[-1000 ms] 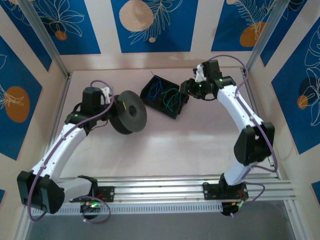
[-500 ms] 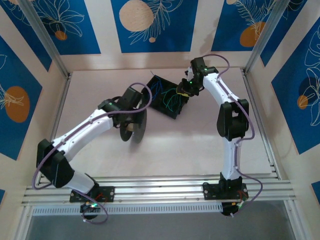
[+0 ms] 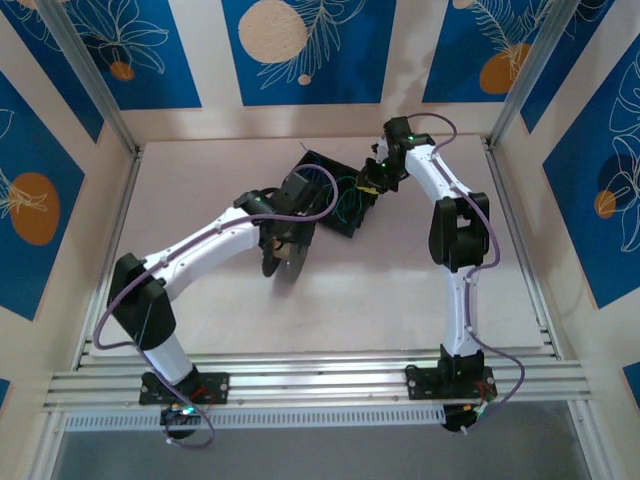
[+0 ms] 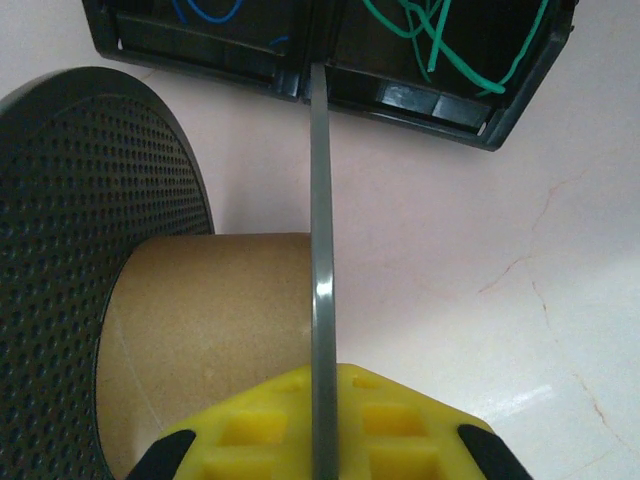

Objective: Wrap the cables

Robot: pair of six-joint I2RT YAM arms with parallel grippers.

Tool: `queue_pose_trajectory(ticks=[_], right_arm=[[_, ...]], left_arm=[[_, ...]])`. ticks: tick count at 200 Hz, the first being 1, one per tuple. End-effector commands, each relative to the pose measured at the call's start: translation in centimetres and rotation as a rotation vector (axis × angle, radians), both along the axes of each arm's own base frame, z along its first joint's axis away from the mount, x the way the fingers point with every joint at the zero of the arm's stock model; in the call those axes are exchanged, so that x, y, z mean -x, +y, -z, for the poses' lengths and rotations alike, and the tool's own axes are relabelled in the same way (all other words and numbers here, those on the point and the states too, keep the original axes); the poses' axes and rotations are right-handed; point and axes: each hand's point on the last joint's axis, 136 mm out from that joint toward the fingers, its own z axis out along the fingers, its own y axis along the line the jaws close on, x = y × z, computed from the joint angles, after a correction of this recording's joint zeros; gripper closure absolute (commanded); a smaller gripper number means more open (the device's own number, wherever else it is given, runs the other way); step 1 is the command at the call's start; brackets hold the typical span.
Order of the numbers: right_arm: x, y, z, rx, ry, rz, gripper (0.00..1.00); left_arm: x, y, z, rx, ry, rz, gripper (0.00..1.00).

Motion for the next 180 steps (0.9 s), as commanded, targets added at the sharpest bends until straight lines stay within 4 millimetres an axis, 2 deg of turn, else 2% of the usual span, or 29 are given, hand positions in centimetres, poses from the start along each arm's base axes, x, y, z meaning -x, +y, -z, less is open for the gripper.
queue_pose_trajectory(ticks=[1, 11, 45, 54, 80, 101, 108, 133, 180], right_arm=[[-0.2, 0.8, 0.3, -0.053, 0.021, -0.016, 0.77], [-0.3, 0.9, 0.4, -0.060, 0.022, -0.018, 0.77], [-0.3, 1.2, 0.4, -0.079, 0.027, -0.019, 0.81], [-0.3, 1.4, 0.3, -0.091, 0.026, -0.022, 0.81], [-0.4, 1.5, -0.1, -0.100, 0.022, -0.018, 0.90], [-0.4, 1.4, -0.8, -0.103, 0.013, -0.009, 1.00], [-0.4, 1.3, -1.1, -0.102, 0.009, -0.003, 1.00], [-0.3, 1.1, -3.4, -0.104, -0.041, 0.006, 1.00], [0.5, 0.5, -9.5, -0.123, -0.184, 0.023, 1.00]], left_arm=[[-0.2, -1.1, -0.4, 0.012, -0.001, -0.009, 1.00], [-0.3, -1.4, -0.2, 0.017, 0.008, -0.008, 0.97], [-0.2, -2.4, -0.4, 0.035, 0.018, 0.004, 0.64], [-0.2, -2.6, -0.5, 0.044, 0.021, 0.004, 0.59], [-0.2, -2.9, -1.2, 0.067, 0.014, 0.006, 0.46], [-0.1, -2.9, -2.3, 0.084, 0.001, 0.008, 0.36], [-0.1, -2.9, -2.7, 0.091, -0.005, 0.010, 0.33], [0.2, -2.6, -4.1, 0.114, -0.025, 0.010, 0.26], [1.0, -1.3, -6.8, 0.139, -0.074, 0.000, 0.01]])
